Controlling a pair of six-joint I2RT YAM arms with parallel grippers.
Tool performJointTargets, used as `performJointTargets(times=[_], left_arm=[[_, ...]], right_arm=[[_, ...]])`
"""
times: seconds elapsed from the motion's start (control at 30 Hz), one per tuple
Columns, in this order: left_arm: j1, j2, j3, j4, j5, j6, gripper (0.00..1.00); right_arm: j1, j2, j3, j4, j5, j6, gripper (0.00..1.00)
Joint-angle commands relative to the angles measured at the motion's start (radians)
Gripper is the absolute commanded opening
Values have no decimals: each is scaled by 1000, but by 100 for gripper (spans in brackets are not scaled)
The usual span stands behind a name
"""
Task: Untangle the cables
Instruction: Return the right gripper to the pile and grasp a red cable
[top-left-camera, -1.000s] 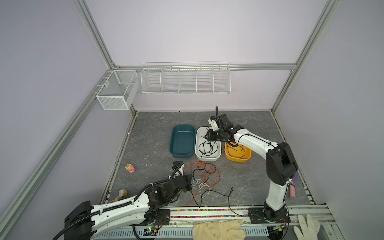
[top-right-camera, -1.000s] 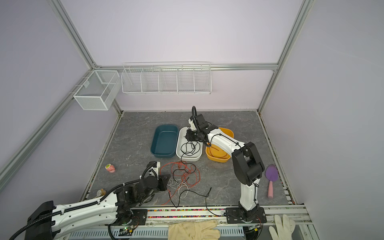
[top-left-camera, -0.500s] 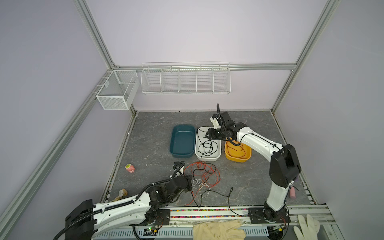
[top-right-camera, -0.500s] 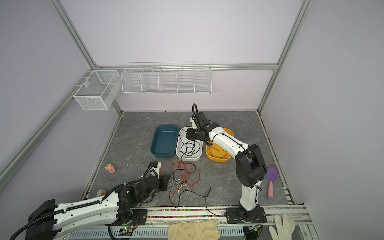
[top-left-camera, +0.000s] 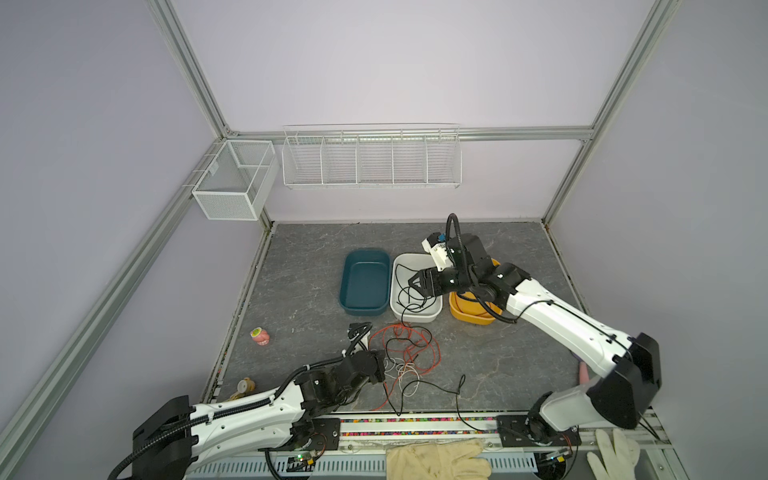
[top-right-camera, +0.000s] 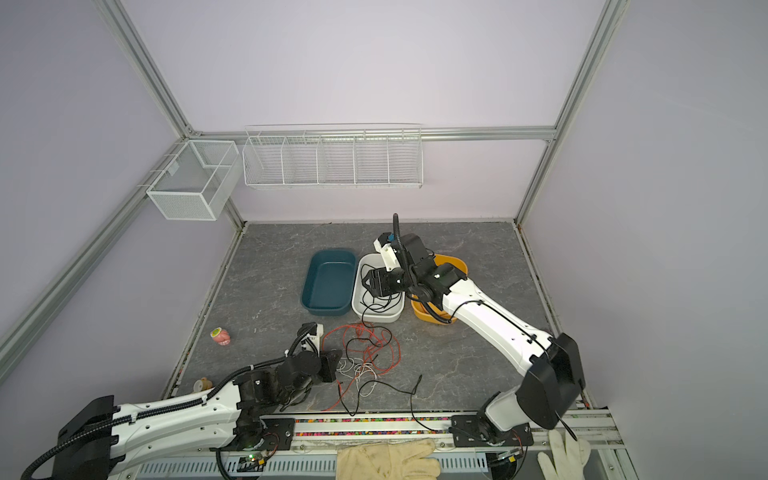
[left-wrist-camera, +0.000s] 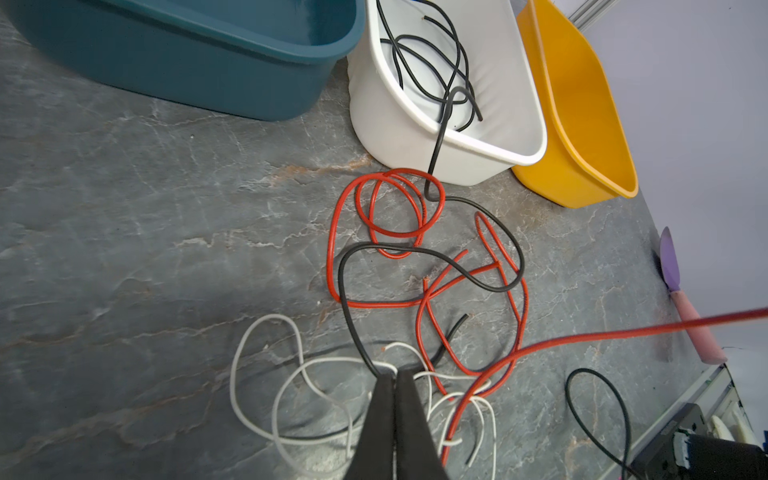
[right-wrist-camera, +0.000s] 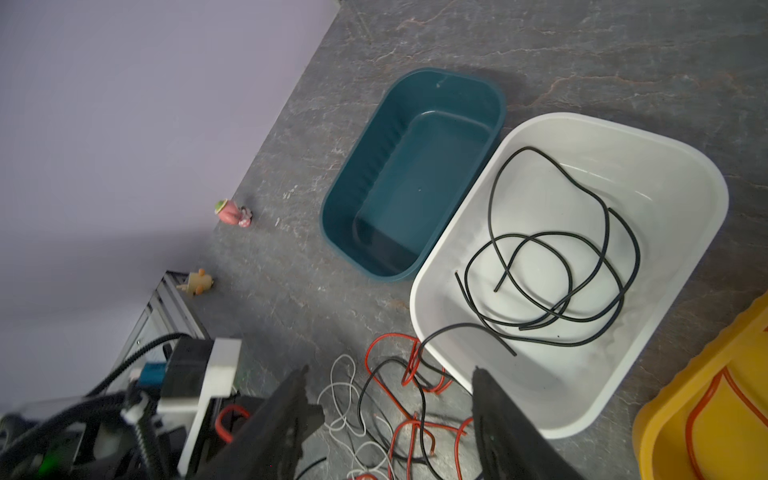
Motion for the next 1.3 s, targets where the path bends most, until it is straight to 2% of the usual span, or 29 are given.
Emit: performJointTargets(times=[0.0,0.1,0.33,0.5,0.63,0.67,0.83,1.0,1.1,1.27], left_arm=[[3,18,48,3,10,17,0],[3,29,63,-1,14,24,0],[3,18,71,5,18,33,0],[2,19,79,5,32,37,0],[2,21,83,14,41,39,0],[3,23,82,18,43,40,0],[2,38,88,29,53,51,0],[2,42,101,19,50,64,0],[3,36,109,12,34,74,5],[3,17,138,-10,27,104,26]], right_arm=[[14,-123,-95,28,-32,-54,70],[28,-230,-202,39,-80,-81,75],[53,-362,-439,95,-121,-72,76],[84,-343,-528,214,-198,-44,76],[137,-298,-534,248,-158,-64,73],[146,-282,-532,257,-159,-67,70],[175,-223,-504,256,-114,-85,42],[179,-250,-501,240,-19,-80,17],[179,-270,-486,211,31,-80,7],[178,-300,-443,142,139,-74,7]])
